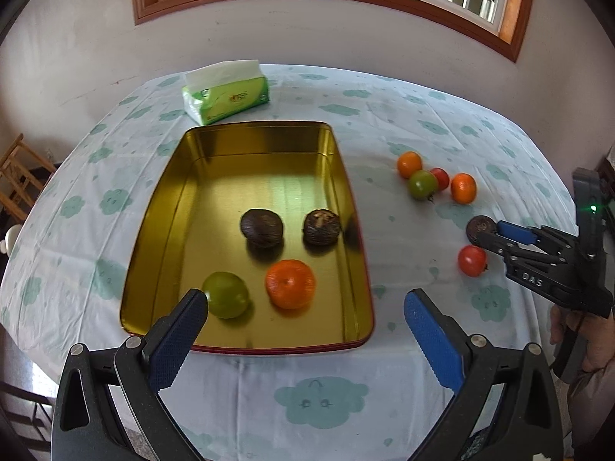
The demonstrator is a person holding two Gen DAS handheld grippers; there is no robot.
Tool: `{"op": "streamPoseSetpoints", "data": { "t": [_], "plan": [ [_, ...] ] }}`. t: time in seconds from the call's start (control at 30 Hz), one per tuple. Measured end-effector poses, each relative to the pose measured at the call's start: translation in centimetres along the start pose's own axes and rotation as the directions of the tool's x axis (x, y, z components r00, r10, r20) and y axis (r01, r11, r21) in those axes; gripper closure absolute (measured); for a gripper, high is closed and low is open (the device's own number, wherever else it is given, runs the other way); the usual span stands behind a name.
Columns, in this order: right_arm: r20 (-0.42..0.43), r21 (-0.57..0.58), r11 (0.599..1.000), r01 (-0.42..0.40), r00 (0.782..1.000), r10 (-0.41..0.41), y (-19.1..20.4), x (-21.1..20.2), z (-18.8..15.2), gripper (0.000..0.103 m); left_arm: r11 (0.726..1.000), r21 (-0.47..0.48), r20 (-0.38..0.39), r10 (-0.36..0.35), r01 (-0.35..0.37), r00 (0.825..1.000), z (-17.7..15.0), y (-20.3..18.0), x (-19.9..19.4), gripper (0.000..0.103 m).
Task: Organize fruits
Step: 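Grasp the red tomato with the left gripper while the right gripper holds the avocado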
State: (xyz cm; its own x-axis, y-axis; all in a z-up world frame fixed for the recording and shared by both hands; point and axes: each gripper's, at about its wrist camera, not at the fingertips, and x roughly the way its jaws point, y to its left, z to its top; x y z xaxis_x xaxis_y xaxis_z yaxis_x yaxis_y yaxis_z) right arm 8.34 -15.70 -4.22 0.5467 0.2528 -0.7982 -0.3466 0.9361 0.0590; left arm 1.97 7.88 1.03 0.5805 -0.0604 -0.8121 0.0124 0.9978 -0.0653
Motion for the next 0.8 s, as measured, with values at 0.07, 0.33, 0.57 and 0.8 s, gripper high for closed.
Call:
{"op": "streamPoseSetpoints", "data": {
  "t": [0.07, 0.33, 0.57, 0.8],
  "plan": [
    [-0.003, -0.009, 1.0, -0.002, 1.0, 0.002, 0.2, 0.3, 0.1, 0.058, 1.0, 0.014, 0.002, -0.008, 0.008, 1.0, 0.1, -0.6, 0.0, 0.002],
    [-0.028, 0.003, 0.999, -0.034, 0.999, 0.034, -0.2, 1.9, 0.5, 0.059, 0.999, 0.049, -0.016, -0.021, 0.022, 1.0, 0.3, -2.7, 0.6, 0.002],
    [0.008, -0.006, 1.0, -0.008, 1.0, 0.008, -0.5, 1.4, 0.0, 0.062, 0.995, 0.088, -0.023, -0.044, 0.046, 0.999, 0.6, -4.9, 1.0, 0.002],
    [0.05, 0.112, 0.989, 0.093, 0.994, -0.099, -5.0, -0.4, -1.3, 0.062, 0.988, 0.122, -0.028, -0.096, 0.099, 0.995, 1.0, -8.1, 1.9, 0.002]
  ]
}}
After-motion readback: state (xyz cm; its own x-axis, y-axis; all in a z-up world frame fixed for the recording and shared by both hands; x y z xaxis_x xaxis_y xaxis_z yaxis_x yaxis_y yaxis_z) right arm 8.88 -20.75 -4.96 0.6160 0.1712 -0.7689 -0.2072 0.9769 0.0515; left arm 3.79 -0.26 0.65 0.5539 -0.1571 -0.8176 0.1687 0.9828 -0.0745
